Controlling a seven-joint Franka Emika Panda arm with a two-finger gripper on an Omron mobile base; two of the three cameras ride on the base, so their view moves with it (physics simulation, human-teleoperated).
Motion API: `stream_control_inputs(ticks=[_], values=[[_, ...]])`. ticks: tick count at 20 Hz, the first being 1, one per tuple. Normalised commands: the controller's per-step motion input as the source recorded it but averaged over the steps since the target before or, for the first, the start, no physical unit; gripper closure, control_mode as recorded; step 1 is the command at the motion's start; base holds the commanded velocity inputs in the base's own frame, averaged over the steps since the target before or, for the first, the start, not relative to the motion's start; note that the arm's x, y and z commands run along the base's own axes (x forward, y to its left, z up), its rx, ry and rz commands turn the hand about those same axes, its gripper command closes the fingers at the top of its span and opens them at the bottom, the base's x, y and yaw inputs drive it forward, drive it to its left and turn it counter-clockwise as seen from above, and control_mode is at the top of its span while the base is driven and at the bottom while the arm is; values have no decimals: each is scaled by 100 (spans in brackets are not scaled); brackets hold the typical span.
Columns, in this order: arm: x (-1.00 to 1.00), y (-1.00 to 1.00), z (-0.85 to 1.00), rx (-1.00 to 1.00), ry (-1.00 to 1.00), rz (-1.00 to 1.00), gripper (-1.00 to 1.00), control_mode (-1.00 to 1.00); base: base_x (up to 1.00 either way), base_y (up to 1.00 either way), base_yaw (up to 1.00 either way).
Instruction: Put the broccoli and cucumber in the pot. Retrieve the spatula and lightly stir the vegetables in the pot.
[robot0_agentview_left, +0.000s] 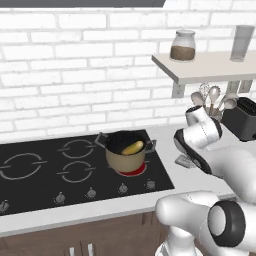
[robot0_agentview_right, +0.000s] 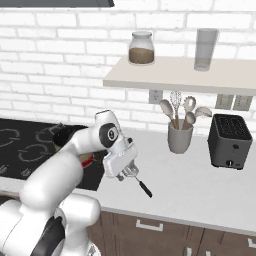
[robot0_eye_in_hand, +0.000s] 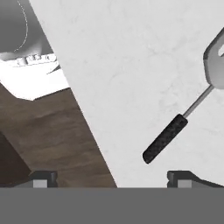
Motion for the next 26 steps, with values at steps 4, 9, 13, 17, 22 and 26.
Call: stream_control_inputs(ticks=[4, 9, 13, 17, 22, 26], values=[[31, -47, -78, 26, -15, -27, -100, -100, 0, 0, 0], [13, -11, -49, 9, -7, -27, -100, -100, 0, 0, 0], [14, -23, -39, 7, -4, -15, -100, -100, 0, 0, 0], [15, -37, -37, 4, -10, -12, -100, -100, 0, 0, 0], [26, -17, -25, 0, -6, -3, -100, -100, 0, 0, 0], [6, -5, -27, 0, 0, 0, -100, -100, 0, 0, 0]])
